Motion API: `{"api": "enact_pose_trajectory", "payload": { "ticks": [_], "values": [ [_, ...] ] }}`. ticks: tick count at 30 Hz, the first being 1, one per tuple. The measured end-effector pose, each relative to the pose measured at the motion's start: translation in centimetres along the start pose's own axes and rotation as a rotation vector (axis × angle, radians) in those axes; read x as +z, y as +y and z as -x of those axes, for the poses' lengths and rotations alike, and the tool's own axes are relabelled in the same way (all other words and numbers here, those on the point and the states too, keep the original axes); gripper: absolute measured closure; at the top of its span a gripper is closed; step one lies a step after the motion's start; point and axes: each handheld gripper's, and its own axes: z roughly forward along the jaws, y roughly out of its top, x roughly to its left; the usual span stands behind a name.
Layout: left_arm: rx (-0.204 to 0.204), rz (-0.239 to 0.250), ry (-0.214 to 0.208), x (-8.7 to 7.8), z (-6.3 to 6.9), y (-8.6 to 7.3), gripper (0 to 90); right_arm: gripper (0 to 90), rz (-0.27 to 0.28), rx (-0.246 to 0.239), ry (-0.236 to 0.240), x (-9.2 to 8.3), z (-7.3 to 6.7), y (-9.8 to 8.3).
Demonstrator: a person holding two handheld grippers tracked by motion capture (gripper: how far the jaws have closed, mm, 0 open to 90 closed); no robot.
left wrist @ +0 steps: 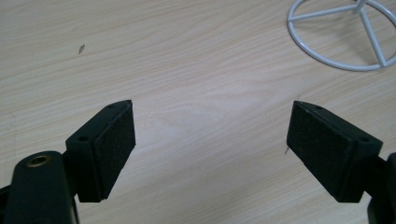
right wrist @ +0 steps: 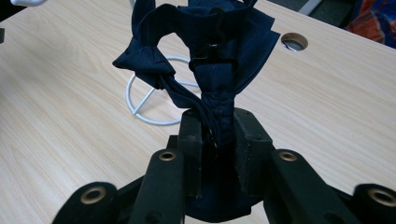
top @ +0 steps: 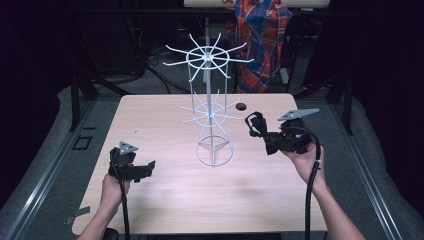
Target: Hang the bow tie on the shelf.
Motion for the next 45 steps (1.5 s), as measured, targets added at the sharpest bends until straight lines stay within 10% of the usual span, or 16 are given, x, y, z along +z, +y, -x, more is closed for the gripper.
{"api": "enact_pose_trajectory", "payload": {
  "ticks": [45],
  "values": [
    [0.002, -0.002, -0.001, 0.0, 0.1, -0.1, 15.8, 74.2, -0.081, -0.042, 0.038, 5.6, -1.9, 2.4]
  ]
}}
